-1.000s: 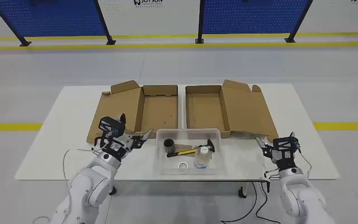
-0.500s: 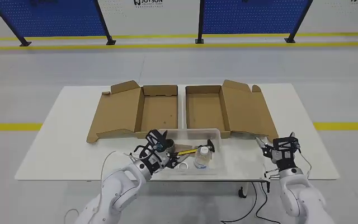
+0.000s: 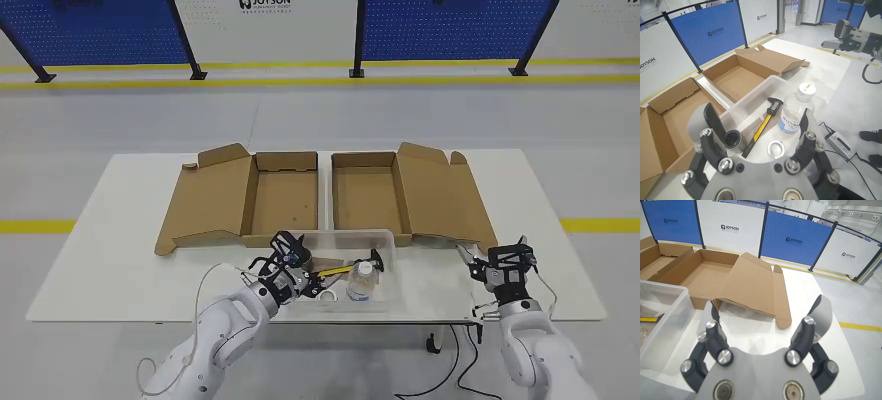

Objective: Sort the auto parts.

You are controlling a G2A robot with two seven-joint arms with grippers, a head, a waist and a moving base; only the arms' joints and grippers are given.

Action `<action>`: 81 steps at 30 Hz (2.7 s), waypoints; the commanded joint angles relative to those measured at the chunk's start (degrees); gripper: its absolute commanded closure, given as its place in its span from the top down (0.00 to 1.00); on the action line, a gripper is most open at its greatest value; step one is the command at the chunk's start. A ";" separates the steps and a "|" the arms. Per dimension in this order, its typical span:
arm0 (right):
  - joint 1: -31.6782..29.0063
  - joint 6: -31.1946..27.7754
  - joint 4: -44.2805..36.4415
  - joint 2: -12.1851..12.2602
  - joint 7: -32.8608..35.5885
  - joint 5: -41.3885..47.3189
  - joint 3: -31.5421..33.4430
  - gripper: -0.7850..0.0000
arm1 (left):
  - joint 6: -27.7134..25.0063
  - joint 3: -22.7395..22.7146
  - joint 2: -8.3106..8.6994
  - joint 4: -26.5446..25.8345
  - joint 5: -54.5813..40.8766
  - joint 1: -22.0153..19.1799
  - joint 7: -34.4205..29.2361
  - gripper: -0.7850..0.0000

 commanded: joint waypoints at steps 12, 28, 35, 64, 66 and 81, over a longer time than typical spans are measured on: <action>0.00 0.00 0.00 0.00 0.00 0.00 0.00 1.00 | -0.82 3.89 -0.81 1.48 -1.53 -3.57 -0.43 1.00; 0.00 0.00 0.00 0.00 0.00 0.00 0.00 1.00 | -2.28 15.19 -4.11 13.40 -7.49 -13.41 -1.31 1.00; 0.00 0.00 0.00 0.00 0.00 0.00 0.00 1.00 | -3.17 17.12 -5.25 17.85 -12.17 -15.02 1.55 1.00; 0.00 0.00 0.00 0.00 0.00 0.00 0.00 1.00 | -4.22 21.06 -7.57 25.96 -11.94 -18.30 4.06 0.69; 0.00 0.00 0.00 0.00 0.00 0.00 0.00 1.00 | -4.20 21.08 -7.63 26.03 -11.64 -18.34 4.19 0.67; 0.00 0.00 0.00 0.00 0.00 0.00 0.00 1.00 | -4.27 21.04 -8.02 26.20 -10.25 -18.32 5.02 0.47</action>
